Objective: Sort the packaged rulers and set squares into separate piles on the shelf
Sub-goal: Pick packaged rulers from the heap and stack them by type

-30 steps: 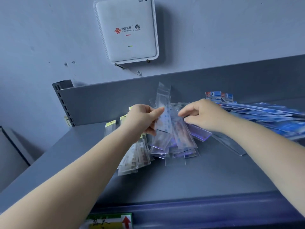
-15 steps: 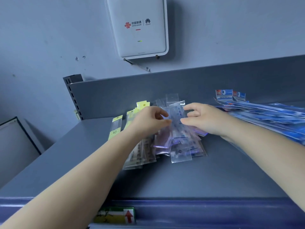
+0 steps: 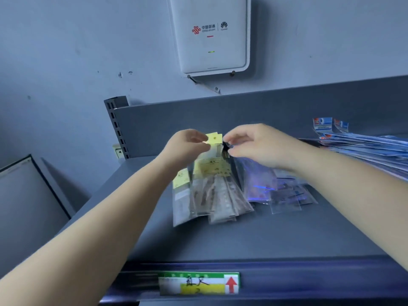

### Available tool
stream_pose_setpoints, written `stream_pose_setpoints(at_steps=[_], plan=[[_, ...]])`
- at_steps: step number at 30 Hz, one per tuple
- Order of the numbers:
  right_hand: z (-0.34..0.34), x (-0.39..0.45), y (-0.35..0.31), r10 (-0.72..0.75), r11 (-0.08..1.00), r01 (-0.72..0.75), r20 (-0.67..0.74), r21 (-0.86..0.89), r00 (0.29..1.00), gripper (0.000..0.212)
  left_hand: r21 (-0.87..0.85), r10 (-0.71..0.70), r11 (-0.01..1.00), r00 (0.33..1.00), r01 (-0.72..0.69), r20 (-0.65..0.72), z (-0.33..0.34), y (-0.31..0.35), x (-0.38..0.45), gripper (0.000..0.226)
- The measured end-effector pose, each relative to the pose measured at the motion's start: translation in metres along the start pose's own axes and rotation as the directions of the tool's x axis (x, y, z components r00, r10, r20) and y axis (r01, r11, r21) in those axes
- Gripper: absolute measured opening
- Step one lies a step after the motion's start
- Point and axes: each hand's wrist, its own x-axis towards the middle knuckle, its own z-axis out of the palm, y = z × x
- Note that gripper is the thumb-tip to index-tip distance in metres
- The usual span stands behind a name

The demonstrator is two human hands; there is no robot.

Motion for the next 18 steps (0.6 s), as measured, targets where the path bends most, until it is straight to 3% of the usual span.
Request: stream_pose_setpoints(at_steps=[2, 5, 8, 11, 18], plan=[[0.017, 0.010, -0.012, 0.061, 0.991, -0.070, 0.083, 0.116, 0.995, 0.032, -0.018, -0.099, 0.995, 0.994, 0.099, 0.042, -0.022, -0.015, 0.000, 0.031], [0.038, 0.023, -0.018, 0.156, 0.985, -0.164, 0.137, 0.053, 0.978, 0.039, 0.024, -0.181, 0.983, 0.976, 0.179, 0.123, -0.046, -0.039, -0.002, 0.039], [0.049, 0.029, -0.017, 0.236, 0.970, -0.242, 0.145, 0.019, 0.961, 0.048, 0.320, -0.156, 0.944, 0.966, 0.085, 0.204, -0.058, -0.058, -0.004, 0.043], [0.057, 0.028, -0.015, 0.313, 0.945, -0.324, 0.172, 0.040, 0.934, 0.049, 0.490, -0.106, 0.867, 0.928, -0.090, 0.358, -0.062, -0.071, -0.005, 0.023], [0.081, 0.032, -0.022, 0.351, 0.924, -0.368, 0.154, 0.102, 0.924, 0.050, 0.342, -0.034, 0.930, 0.891, -0.138, 0.452, -0.064, -0.087, -0.004, 0.018]])
